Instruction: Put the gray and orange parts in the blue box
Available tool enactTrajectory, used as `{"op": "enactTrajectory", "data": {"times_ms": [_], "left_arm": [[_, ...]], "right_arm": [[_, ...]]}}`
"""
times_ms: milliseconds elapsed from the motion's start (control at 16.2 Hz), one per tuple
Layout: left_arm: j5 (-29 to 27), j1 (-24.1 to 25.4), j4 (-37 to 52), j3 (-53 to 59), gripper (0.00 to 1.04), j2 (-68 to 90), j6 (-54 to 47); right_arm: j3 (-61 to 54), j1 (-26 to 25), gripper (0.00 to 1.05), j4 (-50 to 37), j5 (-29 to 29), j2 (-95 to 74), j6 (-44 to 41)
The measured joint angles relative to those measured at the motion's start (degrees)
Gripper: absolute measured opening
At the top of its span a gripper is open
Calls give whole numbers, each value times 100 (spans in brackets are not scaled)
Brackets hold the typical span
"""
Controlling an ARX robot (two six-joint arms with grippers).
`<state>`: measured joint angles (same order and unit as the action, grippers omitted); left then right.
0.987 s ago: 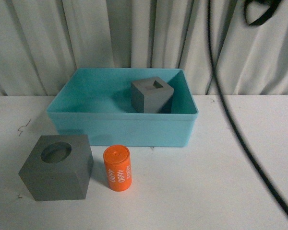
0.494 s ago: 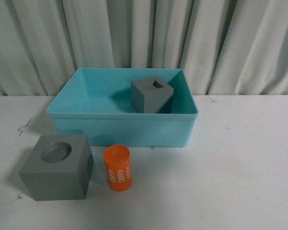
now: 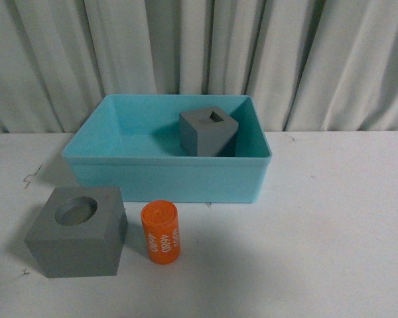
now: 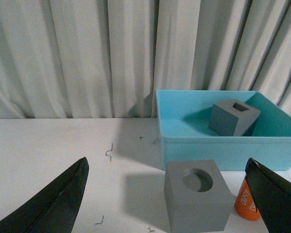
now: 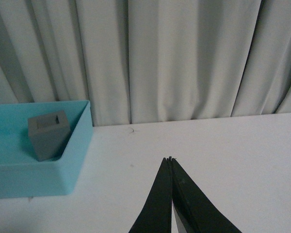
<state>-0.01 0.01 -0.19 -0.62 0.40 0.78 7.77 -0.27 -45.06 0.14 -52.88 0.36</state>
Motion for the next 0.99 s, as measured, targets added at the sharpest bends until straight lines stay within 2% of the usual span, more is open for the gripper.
{"op": "enactTrajectory", "data": {"times_ms": [247, 309, 679, 987], "left_arm": [[0, 0, 0, 0, 98, 0, 0], [0, 0, 0, 0, 98, 0, 0], [0, 0, 0, 0, 98, 0, 0], [0, -2, 0, 0, 98, 0, 0]], "right_arm": [[-378, 0, 2, 612, 0, 973, 2], [-579, 0, 2, 260, 0, 1021, 0], [-708, 0, 2, 1685, 0, 2402, 0], [-708, 0, 2, 2509, 0, 3294, -2]]}}
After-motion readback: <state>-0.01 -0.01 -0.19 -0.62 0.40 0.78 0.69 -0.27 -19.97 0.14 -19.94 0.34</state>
